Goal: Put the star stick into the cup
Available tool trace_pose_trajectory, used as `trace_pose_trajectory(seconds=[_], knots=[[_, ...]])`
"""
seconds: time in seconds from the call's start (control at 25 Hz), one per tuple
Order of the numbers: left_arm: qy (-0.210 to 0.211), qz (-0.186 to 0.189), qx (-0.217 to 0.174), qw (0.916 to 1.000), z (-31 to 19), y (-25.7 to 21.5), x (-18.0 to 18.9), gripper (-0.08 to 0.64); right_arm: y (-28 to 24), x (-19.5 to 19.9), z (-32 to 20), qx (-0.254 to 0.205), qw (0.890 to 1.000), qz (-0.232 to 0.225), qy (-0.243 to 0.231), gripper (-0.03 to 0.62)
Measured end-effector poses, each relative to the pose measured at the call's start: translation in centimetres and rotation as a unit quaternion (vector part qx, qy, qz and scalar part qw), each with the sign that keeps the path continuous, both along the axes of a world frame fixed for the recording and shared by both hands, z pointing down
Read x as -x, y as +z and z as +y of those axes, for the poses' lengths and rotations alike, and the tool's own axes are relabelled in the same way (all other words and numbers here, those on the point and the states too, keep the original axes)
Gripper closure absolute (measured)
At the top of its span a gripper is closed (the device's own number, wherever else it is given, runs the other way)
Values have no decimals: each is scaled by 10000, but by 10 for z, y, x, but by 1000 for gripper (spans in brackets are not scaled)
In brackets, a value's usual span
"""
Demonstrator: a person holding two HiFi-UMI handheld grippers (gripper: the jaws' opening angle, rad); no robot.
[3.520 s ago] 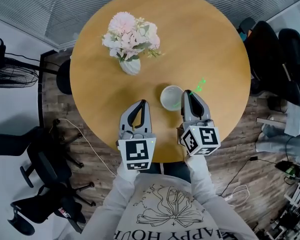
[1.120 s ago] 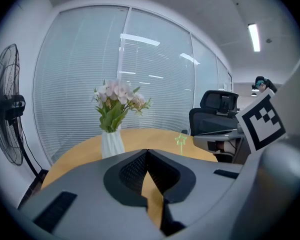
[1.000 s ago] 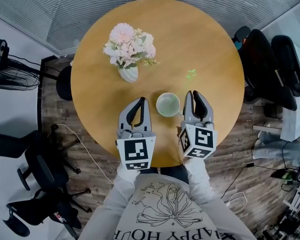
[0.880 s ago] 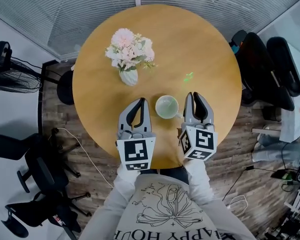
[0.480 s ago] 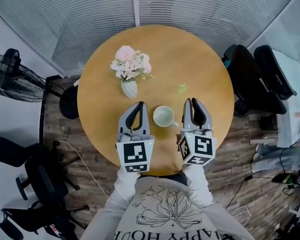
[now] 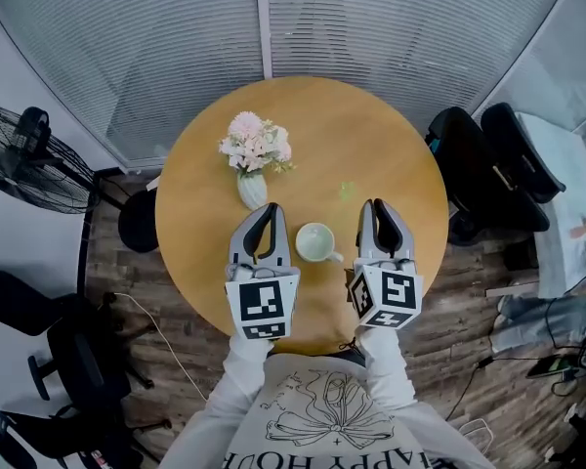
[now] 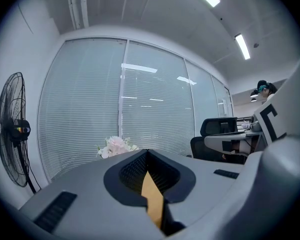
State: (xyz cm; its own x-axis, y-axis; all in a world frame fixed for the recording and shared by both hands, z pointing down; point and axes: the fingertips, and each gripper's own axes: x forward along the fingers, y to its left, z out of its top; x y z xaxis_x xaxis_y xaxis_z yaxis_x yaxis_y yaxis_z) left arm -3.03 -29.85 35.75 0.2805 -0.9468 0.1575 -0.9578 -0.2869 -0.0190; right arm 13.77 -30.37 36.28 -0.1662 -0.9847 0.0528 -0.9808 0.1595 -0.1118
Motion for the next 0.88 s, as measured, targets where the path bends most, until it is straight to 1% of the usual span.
trace_pose_trajectory(seconds=[0.36, 0.88], knots=[[-24, -14, -116, 9999, 2, -11, 1, 554, -7, 2, 2, -64, 9999, 6, -83, 540], [-44, -23, -136, 9999, 3, -14, 1, 554, -9, 2, 2, -66, 9999, -20, -98, 540]])
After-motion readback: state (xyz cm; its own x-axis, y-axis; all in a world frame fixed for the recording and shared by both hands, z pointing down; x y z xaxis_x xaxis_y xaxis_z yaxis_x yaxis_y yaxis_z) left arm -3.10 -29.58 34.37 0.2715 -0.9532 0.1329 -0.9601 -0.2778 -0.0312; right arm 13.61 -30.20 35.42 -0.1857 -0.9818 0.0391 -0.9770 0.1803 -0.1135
